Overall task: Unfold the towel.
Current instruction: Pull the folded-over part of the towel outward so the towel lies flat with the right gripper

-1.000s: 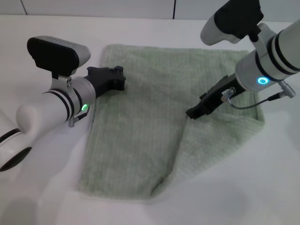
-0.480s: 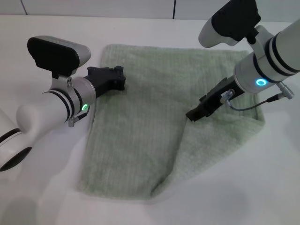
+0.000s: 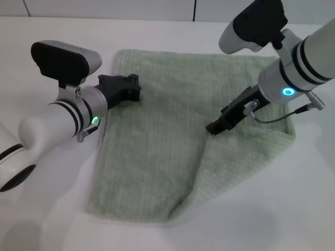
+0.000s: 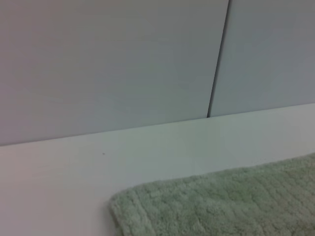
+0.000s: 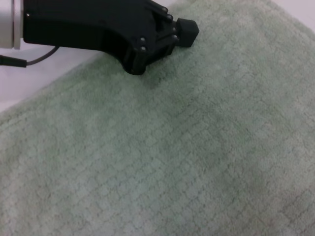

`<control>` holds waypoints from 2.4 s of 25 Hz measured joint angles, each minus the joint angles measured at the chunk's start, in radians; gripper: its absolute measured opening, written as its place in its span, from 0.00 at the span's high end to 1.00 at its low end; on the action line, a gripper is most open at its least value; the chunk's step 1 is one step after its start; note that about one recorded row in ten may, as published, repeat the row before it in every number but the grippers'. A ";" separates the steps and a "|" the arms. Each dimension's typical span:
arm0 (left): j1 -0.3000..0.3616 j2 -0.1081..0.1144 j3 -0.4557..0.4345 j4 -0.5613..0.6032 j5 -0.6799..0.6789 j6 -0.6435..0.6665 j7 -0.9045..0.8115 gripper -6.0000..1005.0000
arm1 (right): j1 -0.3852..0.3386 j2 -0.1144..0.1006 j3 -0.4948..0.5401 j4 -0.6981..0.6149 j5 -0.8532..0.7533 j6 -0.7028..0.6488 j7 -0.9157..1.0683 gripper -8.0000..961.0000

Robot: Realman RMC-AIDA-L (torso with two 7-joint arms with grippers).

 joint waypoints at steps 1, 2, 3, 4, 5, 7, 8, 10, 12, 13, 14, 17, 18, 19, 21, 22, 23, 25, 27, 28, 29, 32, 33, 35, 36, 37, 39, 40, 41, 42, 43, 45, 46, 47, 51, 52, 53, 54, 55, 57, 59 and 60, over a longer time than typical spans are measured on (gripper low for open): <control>0.000 0.000 0.000 0.000 0.000 0.000 0.000 1.00 | 0.000 0.000 0.000 0.000 0.000 0.000 0.000 0.36; 0.001 0.000 0.000 0.000 0.000 0.000 0.000 1.00 | 0.002 0.001 0.000 -0.006 0.000 -0.003 -0.003 0.36; 0.001 0.000 0.000 0.000 0.000 0.000 0.000 1.00 | 0.004 0.003 0.000 -0.014 0.001 -0.007 -0.006 0.36; 0.001 0.000 0.000 0.000 0.000 0.000 0.000 1.00 | 0.005 0.003 0.000 -0.017 0.002 -0.010 -0.007 0.36; 0.001 0.000 0.000 0.000 0.000 0.000 0.000 1.00 | 0.007 0.003 0.000 -0.021 0.002 -0.013 -0.007 0.36; 0.001 0.000 0.000 0.000 0.000 0.000 0.000 1.00 | 0.010 0.004 -0.001 -0.030 0.003 -0.019 -0.008 0.36; 0.001 0.000 0.000 0.000 0.000 0.000 0.000 1.00 | 0.010 0.004 -0.001 -0.030 0.003 -0.019 -0.008 0.36; 0.000 0.000 0.000 0.000 0.000 0.000 0.000 1.00 | 0.016 0.004 -0.014 -0.044 0.005 -0.026 -0.008 0.36; 0.000 0.000 0.000 0.000 0.000 0.000 0.000 1.00 | 0.017 0.004 -0.019 -0.046 0.007 -0.029 -0.008 0.36; 0.000 0.000 0.000 0.000 0.000 0.000 0.000 1.00 | 0.018 0.005 -0.029 -0.048 0.011 -0.034 -0.008 0.36; 0.000 0.000 0.000 0.000 0.000 0.000 0.000 1.00 | 0.018 0.005 -0.029 -0.048 0.011 -0.034 -0.008 0.36; 0.000 0.000 0.000 0.000 0.000 0.000 0.000 1.00 | 0.018 0.005 -0.037 -0.049 0.015 -0.037 -0.008 0.38; 0.000 0.000 0.000 0.000 0.000 0.000 0.000 1.00 | 0.018 0.005 -0.037 -0.049 0.015 -0.037 -0.008 0.40; 0.000 0.000 0.000 0.000 0.000 0.000 0.000 1.00 | 0.018 0.005 -0.037 -0.049 0.015 -0.037 -0.008 0.41; 0.000 0.000 0.000 0.000 0.000 0.000 0.000 1.00 | 0.018 0.005 -0.037 -0.049 0.015 -0.037 -0.008 0.45; 0.000 0.000 0.000 0.000 0.000 0.000 0.000 1.00 | 0.018 0.005 -0.037 -0.049 0.015 -0.037 -0.008 0.46; 0.000 0.000 0.000 0.000 0.000 0.000 0.000 1.00 | 0.018 0.005 -0.037 -0.049 0.015 -0.037 -0.008 0.48; 0.000 0.000 0.000 0.000 0.000 0.000 0.000 1.00 | 0.018 0.005 -0.037 -0.049 0.015 -0.037 -0.008 0.53; 0.000 0.000 0.000 0.000 0.000 0.000 0.000 1.00 | 0.018 0.005 -0.037 -0.049 0.015 -0.037 -0.008 0.58; 0.000 0.000 0.000 0.000 0.000 0.000 0.000 1.00 | 0.018 0.005 -0.037 -0.049 0.015 -0.038 -0.008 0.61; 0.000 0.000 -0.001 0.000 0.000 0.000 0.000 1.00 | 0.018 0.005 -0.037 -0.049 0.015 -0.038 -0.008 0.64; 0.000 0.000 -0.001 -0.001 0.000 0.000 0.000 1.00 | 0.018 0.005 -0.037 -0.049 0.015 -0.038 -0.008 0.70; 0.000 0.000 -0.001 -0.001 0.000 0.000 0.000 1.00 | 0.018 0.005 -0.037 -0.049 0.015 -0.038 -0.008 0.72; 0.000 0.000 -0.001 -0.001 0.000 0.000 0.000 1.00 | 0.018 0.005 -0.037 -0.049 0.014 -0.038 -0.008 0.74; 0.000 0.000 -0.001 -0.001 0.000 0.000 0.000 1.00 | 0.018 0.005 -0.037 -0.049 0.013 -0.038 -0.008 0.75; 0.000 0.000 -0.001 -0.001 0.000 0.000 0.000 1.00 | 0.017 0.005 -0.037 -0.049 0.011 -0.041 -0.008 0.76; 0.000 0.000 -0.001 -0.001 0.000 0.000 0.000 1.00 | 0.016 0.005 -0.037 -0.048 0.010 -0.043 -0.008 0.78; 0.000 0.000 -0.001 -0.001 0.000 0.000 0.000 1.00 | 0.016 0.005 -0.037 -0.048 0.010 -0.043 -0.008 0.79; 0.000 0.000 -0.001 -0.001 0.000 0.000 0.000 1.00 | 0.015 0.005 -0.037 -0.047 0.009 -0.044 -0.008 0.80; 0.000 0.000 -0.001 -0.001 0.000 0.000 0.000 1.00 | 0.015 0.005 -0.037 -0.047 0.009 -0.044 -0.008 0.82; 0.000 0.000 -0.001 -0.001 0.000 0.000 0.000 1.00 | 0.014 0.005 -0.037 -0.045 0.008 -0.044 -0.008 0.84; 0.000 0.000 -0.001 -0.001 0.000 0.000 0.000 1.00 | 0.014 0.004 -0.037 -0.043 0.008 -0.044 -0.008 0.88; 0.000 0.000 -0.001 -0.001 0.000 0.000 0.000 1.00 | 0.013 0.004 -0.037 -0.042 0.008 -0.044 -0.008 0.90; 0.000 0.000 -0.001 -0.001 0.000 0.000 0.000 1.00 | 0.013 0.004 -0.037 -0.042 0.008 -0.044 -0.008 0.92; 0.001 0.000 -0.001 -0.001 0.000 0.000 0.000 1.00 | 0.013 0.003 -0.037 -0.041 0.007 -0.043 -0.008 0.93; 0.001 0.000 -0.001 -0.001 0.000 0.000 0.000 1.00 | 0.013 0.003 -0.037 -0.040 0.007 -0.042 -0.008 0.93; 0.001 0.000 -0.001 -0.001 0.000 0.000 0.000 1.00 | 0.012 0.003 -0.037 -0.036 0.007 -0.041 -0.009 0.93; 0.002 0.000 -0.001 -0.001 0.000 0.000 0.000 1.00 | 0.011 0.003 -0.037 -0.034 0.007 -0.041 -0.011 0.93; 0.002 0.000 -0.001 -0.001 0.000 0.000 0.000 1.00 | 0.011 0.003 -0.037 -0.034 0.007 -0.041 -0.011 0.93; 0.002 0.000 -0.001 -0.001 0.000 0.000 0.000 1.00 | 0.008 0.003 -0.037 -0.027 0.008 -0.038 -0.016 0.93; 0.002 0.001 -0.001 -0.001 0.000 0.000 0.000 1.00 | 0.006 0.003 -0.037 -0.016 0.008 -0.031 -0.019 0.93; 0.002 0.001 -0.001 -0.001 0.000 0.000 0.000 1.00 | 0.006 0.003 -0.037 -0.016 0.008 -0.031 -0.019 0.93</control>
